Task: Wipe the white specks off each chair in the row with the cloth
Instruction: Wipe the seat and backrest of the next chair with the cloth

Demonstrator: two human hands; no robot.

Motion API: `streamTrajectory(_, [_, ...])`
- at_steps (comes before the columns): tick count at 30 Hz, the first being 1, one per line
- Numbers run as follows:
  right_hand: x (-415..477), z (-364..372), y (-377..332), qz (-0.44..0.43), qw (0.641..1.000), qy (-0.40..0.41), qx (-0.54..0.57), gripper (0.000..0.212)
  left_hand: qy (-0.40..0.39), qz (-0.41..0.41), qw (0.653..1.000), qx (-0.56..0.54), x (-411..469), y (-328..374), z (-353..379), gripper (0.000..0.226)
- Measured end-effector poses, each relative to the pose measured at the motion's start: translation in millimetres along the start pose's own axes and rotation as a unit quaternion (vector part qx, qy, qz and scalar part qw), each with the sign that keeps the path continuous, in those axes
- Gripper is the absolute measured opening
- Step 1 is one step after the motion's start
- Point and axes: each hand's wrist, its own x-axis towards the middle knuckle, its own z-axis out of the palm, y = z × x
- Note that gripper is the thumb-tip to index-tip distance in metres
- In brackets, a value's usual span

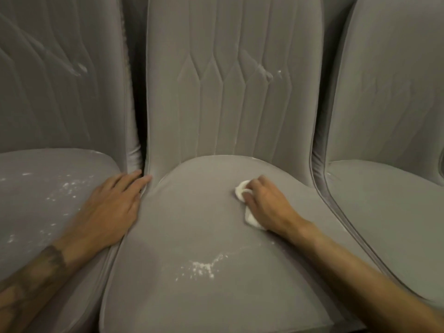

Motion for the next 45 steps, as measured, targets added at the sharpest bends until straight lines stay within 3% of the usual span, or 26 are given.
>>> streamTrajectory(3, [-36,-10,-26,-0.105,0.992,-0.042,0.051,0.028,0.014,0.005,1.000,0.002,0,-1,2,0.056])
streamTrajectory(5, [-39,-20,-13,-0.127,0.989,-0.061,0.037,0.032,0.014,0.004,1.000,0.002,0,-1,2,0.056])
streamTrajectory(7, [-23,-23,26,-0.094,0.995,-0.030,-0.011,0.042,0.014,0.006,1.000,0.005,1,-1,3,0.056])
streamTrajectory(9, [-2,-28,62,0.019,0.999,0.010,-0.048,0.049,0.013,0.006,1.000,0.003,2,0,3,0.056])
streamTrajectory(11, [7,-23,68,0.102,0.991,0.046,-0.067,0.044,0.012,0.006,1.000,-0.001,1,-1,3,0.056])
streamTrajectory(13, [-5,-14,45,0.074,0.995,0.039,-0.047,0.032,0.012,0.009,1.000,0.002,0,-3,3,0.057])
streamTrajectory(17, [-53,-28,17,-0.066,0.997,-0.017,0.020,0.028,0.011,0.004,1.000,0.002,0,-2,3,0.057])
streamTrajectory(19, [-51,-35,39,-0.056,0.998,-0.009,-0.006,0.029,0.010,0.002,1.000,-0.003,0,-1,2,0.057])
streamTrajectory(22, [-30,-39,75,0.065,0.995,0.043,-0.057,0.030,0.006,-0.001,1.000,-0.005,1,0,0,0.058])
streamTrajectory(24, [-25,-32,67,0.098,0.991,0.057,-0.071,0.026,0.004,0.002,1.000,-0.003,1,-2,1,0.057])
streamTrajectory(28, [-62,-27,20,-0.016,1.000,0.001,0.007,0.029,-0.010,0.004,1.000,0.004,2,-6,4,0.057])
streamTrajectory(31, [-73,-46,31,-0.065,0.998,-0.024,-0.003,0.029,-0.008,0.004,1.000,0.009,3,-3,3,0.057])
streamTrajectory(33, [-62,-55,66,-0.040,0.998,0.004,-0.044,0.036,-0.007,0.007,1.000,0.008,2,0,1,0.057])
streamTrajectory(35, [-47,-61,94,0.044,0.996,0.035,-0.062,0.040,-0.003,0.006,1.000,0.007,1,1,-1,0.057])
streamTrajectory(37, [-42,-53,92,0.085,0.993,0.045,-0.071,0.032,-0.008,-0.001,1.000,0.005,1,0,-1,0.058])
streamTrajectory(42, [-80,-47,40,-0.047,0.999,-0.017,0.016,0.024,-0.011,0.007,1.000,0.007,2,-6,4,0.058])
streamTrajectory(45, [-76,-60,74,-0.037,0.999,-0.006,-0.029,0.023,-0.015,0.011,1.000,0.004,3,-6,4,0.058])
